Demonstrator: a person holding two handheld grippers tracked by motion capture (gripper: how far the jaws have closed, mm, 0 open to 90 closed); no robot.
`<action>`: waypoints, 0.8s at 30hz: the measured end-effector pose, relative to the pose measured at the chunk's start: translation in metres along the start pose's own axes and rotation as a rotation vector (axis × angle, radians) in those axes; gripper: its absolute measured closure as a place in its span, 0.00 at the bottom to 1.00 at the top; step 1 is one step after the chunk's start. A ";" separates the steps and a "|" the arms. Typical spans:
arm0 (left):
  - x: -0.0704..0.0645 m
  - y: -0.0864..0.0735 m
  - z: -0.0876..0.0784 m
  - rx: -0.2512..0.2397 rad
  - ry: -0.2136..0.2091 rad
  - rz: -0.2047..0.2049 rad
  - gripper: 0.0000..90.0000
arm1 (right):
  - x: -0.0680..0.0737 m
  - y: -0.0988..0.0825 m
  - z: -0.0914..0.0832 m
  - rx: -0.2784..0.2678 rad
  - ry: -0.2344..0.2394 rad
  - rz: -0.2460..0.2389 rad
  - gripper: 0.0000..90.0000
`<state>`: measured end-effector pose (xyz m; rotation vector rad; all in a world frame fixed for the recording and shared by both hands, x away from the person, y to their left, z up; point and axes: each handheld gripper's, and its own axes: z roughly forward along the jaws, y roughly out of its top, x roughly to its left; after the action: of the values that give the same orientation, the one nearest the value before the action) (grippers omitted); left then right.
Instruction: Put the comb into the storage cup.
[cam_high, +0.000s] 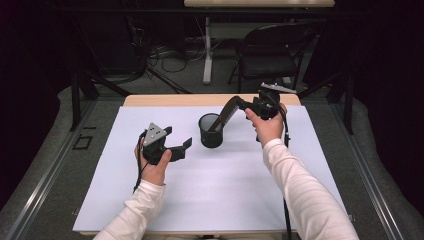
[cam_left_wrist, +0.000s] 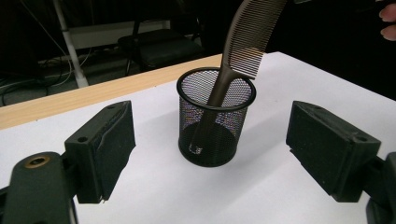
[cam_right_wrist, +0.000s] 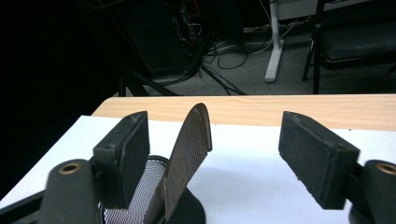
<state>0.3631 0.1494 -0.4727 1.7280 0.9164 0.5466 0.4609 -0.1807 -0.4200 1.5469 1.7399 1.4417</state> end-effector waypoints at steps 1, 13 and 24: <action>0.000 0.000 0.000 0.000 0.001 -0.001 0.17 | 0.000 0.001 -0.001 0.003 -0.001 -0.004 0.26; 0.003 0.001 -0.002 -0.004 0.002 -0.009 0.17 | 0.006 0.002 -0.014 0.066 -0.002 -0.120 0.16; 0.006 0.003 -0.005 -0.008 -0.003 -0.013 0.18 | 0.017 0.004 -0.029 0.056 0.007 -0.149 0.15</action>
<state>0.3642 0.1570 -0.4686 1.7140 0.9213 0.5385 0.4336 -0.1786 -0.3995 1.4085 1.8709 1.3378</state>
